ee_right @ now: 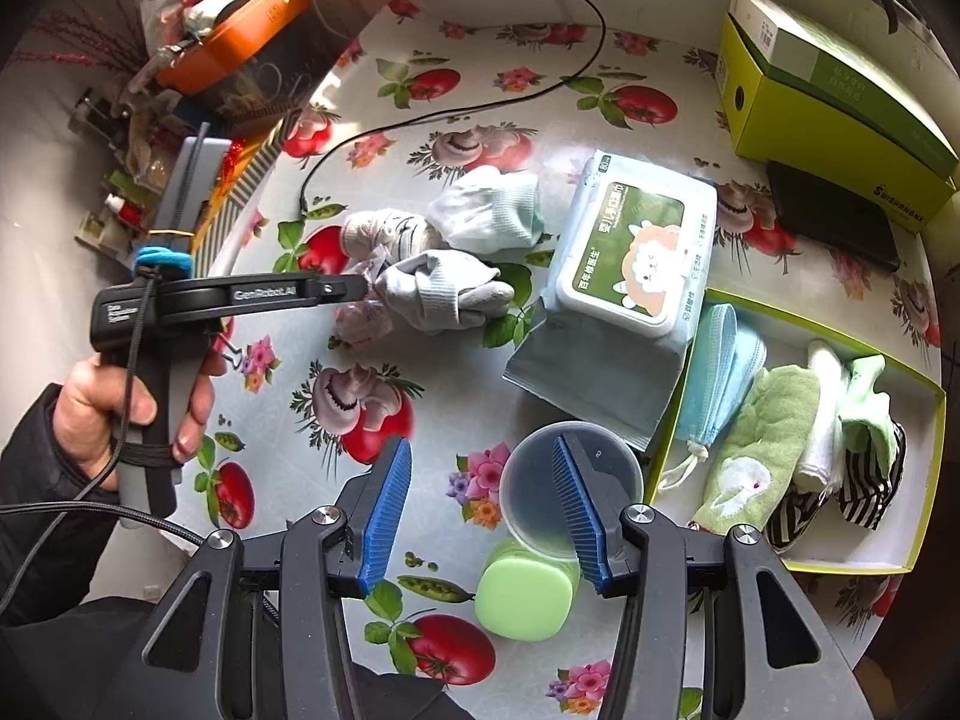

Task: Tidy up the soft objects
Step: 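Grasp the clear plastic bag with the left gripper while the right gripper grasps the white glove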

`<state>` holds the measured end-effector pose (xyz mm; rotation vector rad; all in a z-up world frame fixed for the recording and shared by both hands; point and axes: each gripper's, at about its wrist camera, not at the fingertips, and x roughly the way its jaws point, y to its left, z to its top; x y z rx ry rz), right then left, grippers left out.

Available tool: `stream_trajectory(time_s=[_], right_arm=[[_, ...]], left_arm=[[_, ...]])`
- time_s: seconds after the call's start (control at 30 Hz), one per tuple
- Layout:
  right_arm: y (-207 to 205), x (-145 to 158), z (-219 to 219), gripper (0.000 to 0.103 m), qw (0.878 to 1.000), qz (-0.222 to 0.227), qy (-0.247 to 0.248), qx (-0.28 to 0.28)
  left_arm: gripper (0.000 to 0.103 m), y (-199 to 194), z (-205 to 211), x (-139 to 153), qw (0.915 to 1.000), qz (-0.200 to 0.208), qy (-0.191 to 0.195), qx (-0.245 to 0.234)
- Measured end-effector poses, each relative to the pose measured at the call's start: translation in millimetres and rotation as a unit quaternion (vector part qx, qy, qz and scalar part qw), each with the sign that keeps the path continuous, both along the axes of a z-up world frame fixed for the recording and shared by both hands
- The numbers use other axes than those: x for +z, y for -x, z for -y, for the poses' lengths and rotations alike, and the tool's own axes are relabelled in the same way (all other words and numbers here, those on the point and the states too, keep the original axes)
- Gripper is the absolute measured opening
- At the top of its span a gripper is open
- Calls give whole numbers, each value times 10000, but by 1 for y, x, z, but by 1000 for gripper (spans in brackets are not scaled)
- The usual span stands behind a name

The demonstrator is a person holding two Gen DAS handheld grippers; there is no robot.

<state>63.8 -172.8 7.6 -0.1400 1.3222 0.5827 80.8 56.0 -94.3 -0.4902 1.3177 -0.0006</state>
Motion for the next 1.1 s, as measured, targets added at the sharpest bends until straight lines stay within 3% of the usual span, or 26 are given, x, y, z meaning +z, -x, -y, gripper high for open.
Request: stream_trajectory(time_s=[0.2, 0.4, 1.1], right_arm=[[-11, -3, -17, 49, 9998, 20, 19, 178], [-26, -11, -44, 49, 9989, 61, 35, 465], [-58, -47, -85, 51, 9963, 37, 310, 796]], left_arm=[[38, 0, 4, -9, 9996, -40, -235, -128], [30, 5, 3, -9, 9996, 8, -258, -117], [30, 21, -9, -7, 9998, -20, -217, 12]])
